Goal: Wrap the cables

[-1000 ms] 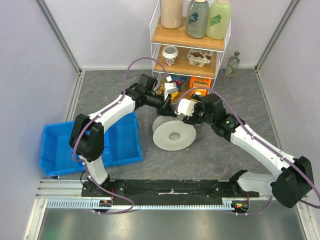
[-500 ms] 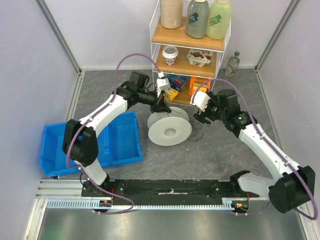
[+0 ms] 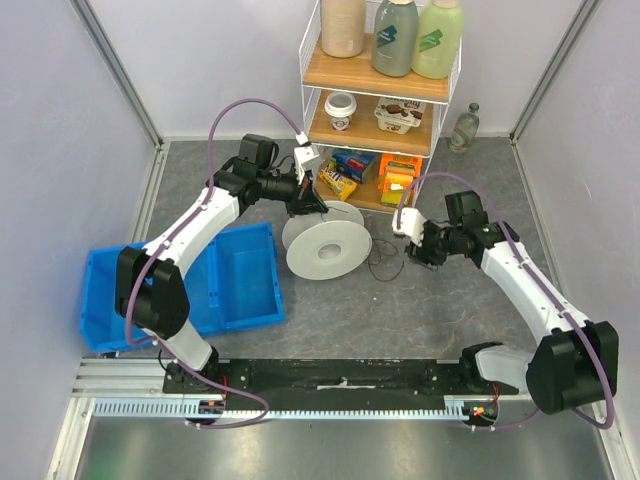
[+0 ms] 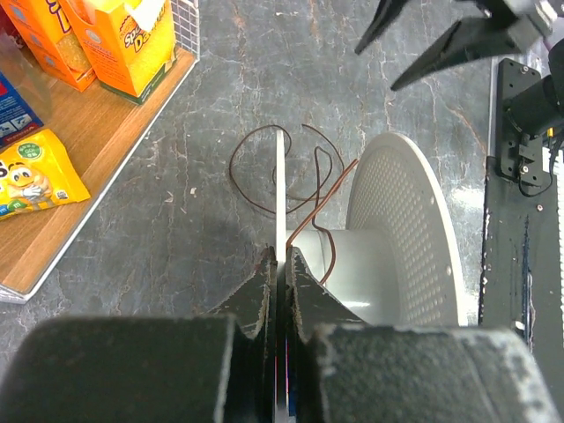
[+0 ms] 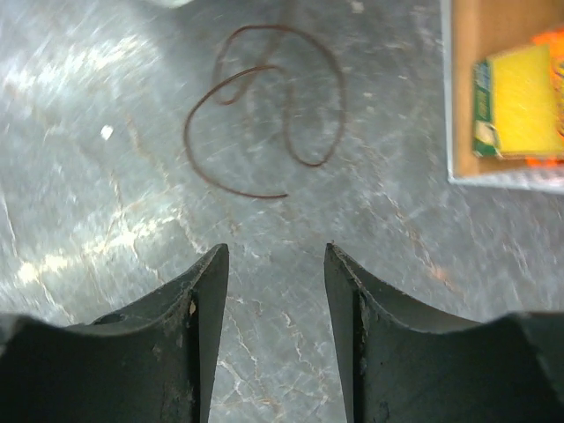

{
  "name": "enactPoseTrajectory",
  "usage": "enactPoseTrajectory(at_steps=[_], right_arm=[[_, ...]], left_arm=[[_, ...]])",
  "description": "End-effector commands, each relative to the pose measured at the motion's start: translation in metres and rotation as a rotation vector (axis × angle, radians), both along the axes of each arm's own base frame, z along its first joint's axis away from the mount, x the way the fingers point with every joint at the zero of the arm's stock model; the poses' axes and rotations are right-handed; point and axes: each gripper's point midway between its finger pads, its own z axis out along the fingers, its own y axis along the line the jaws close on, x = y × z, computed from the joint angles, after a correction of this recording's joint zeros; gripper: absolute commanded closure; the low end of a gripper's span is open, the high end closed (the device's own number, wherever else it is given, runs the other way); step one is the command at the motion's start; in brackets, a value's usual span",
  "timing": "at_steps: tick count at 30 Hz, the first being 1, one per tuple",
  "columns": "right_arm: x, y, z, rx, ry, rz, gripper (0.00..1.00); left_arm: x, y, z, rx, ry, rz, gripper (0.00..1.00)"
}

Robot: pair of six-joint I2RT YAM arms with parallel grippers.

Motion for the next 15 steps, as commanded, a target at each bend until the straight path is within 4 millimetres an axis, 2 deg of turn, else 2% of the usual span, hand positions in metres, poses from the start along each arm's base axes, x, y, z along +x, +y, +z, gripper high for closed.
enactPoseTrajectory(at_steps=[1,6,10,13,15], right_arm=[[-0.038,0.009,-0.034,-0.051,0.0,0.363,0.45],[-0.044,0.007,-0.069,-0.12,0.02,0.561,0.46],[-0.035,0.009,-0.079,-0.131,0.034,0.639,0.46],[-0.039,0.008,-0.088,-0.153,0.048,0.739,0.45],[-0.034,0.01,-0.091,-0.151,0.039,0.762,0.44]], left_arm=[[-0.005,-0.003,0.026,-0.057,-0.025,-0.011,0.98],[-0.003,-0.003,0.025,-0.059,-0.006,-0.002,0.98],[-0.002,-0.003,0.022,-0.058,0.0,-0.003,0.98],[-0.001,-0.003,0.022,-0.058,0.0,-0.003,0.98],[0.0,-0.004,0.021,-0.059,0.005,-0.003,0.98]])
